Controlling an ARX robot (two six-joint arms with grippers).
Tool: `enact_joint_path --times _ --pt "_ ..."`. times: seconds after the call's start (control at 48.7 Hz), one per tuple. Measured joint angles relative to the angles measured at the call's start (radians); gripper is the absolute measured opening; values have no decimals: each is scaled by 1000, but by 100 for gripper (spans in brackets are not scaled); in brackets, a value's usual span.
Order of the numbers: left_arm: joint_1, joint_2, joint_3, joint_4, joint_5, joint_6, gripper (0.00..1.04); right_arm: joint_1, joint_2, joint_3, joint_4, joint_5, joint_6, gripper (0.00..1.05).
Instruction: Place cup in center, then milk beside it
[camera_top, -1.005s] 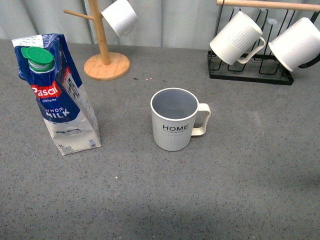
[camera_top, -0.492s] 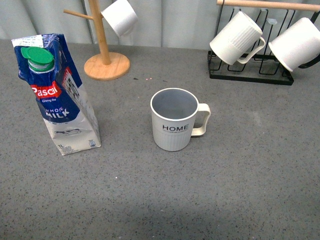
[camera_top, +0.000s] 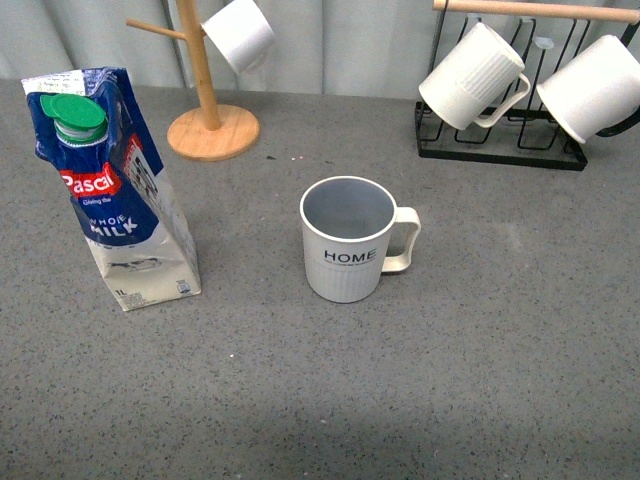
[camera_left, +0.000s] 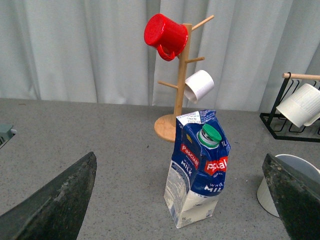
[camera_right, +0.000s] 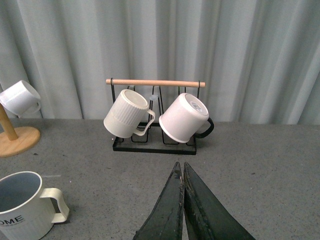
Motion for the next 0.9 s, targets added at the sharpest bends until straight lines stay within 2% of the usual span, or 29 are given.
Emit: enact_joint_path --times 0.369,0.903 --pt "0 0 0 0 0 0 98 0 -196 0 -187 0 0 1" --pt "0 0 0 0 0 0 98 0 -343 0 -333 0 0 1"
